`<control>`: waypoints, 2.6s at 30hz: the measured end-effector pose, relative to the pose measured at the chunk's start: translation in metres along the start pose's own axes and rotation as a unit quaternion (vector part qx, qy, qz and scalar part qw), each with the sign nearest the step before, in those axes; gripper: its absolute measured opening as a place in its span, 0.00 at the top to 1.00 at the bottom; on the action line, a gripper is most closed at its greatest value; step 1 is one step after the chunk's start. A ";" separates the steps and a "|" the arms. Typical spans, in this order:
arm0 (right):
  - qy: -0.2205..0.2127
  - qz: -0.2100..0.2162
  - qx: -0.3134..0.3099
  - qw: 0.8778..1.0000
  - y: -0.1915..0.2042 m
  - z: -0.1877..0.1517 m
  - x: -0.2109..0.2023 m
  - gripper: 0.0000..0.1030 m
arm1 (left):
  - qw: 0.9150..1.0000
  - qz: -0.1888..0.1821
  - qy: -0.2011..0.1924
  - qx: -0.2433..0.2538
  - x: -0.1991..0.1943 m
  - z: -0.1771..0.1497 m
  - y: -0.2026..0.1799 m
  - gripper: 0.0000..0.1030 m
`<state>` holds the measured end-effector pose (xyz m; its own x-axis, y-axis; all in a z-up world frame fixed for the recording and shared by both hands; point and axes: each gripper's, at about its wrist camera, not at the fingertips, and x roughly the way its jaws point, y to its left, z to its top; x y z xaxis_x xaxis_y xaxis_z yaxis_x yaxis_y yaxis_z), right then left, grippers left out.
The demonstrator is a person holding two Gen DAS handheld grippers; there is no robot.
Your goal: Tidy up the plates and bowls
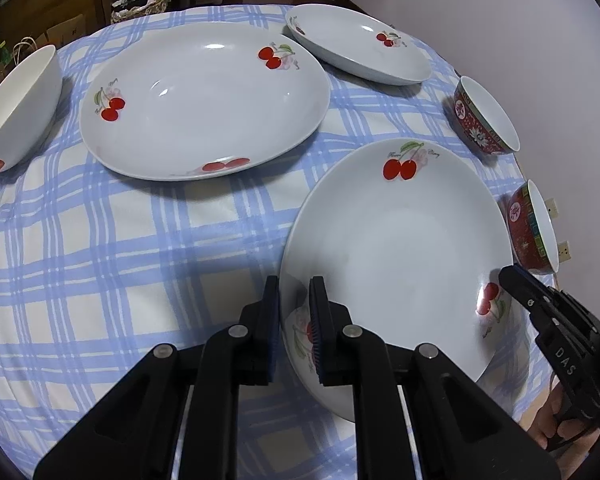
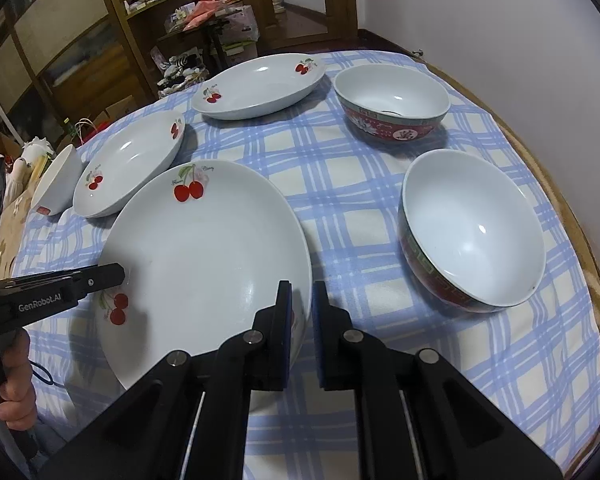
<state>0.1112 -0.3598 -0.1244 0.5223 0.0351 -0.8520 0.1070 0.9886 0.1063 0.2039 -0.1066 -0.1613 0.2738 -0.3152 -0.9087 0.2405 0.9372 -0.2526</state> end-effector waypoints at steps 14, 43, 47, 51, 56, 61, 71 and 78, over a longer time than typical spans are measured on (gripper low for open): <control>-0.001 -0.004 -0.001 1.000 0.001 0.000 0.000 0.88 | 1.000 0.004 0.009 0.002 0.004 -0.001 -0.003 0.86; -0.005 -0.005 0.009 1.000 0.000 -0.004 -0.001 0.87 | 0.999 0.032 0.009 0.006 -0.027 -0.006 0.008 0.83; -0.006 -0.009 0.005 1.000 0.001 -0.006 -0.003 0.87 | 0.999 0.051 0.000 0.001 -0.040 -0.008 0.016 0.82; -0.012 -0.011 0.004 1.000 0.003 -0.005 -0.007 0.87 | 0.997 0.076 -0.006 0.000 -0.052 -0.010 0.025 0.78; -0.040 0.005 0.004 0.999 0.007 -0.003 -0.019 0.87 | 0.995 0.097 -0.018 -0.004 -0.073 -0.008 0.033 0.73; -0.067 0.014 -0.013 0.998 0.024 0.003 -0.030 0.64 | 0.994 0.106 -0.040 -0.005 -0.091 -0.002 0.038 0.45; -0.112 0.010 -0.031 0.993 0.064 0.029 -0.046 0.00 | 0.989 0.138 -0.048 -0.011 -0.108 0.019 0.050 0.14; -0.130 0.026 -0.036 0.991 0.079 0.056 -0.047 0.00 | 0.987 0.139 -0.075 0.014 -0.122 0.044 0.047 0.12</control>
<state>0.1424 -0.2913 -0.0471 0.7265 0.0561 -0.6848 0.0182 0.9947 0.1008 0.2223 -0.0309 -0.0480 0.4665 -0.0659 -0.8821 0.1612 0.9869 0.0115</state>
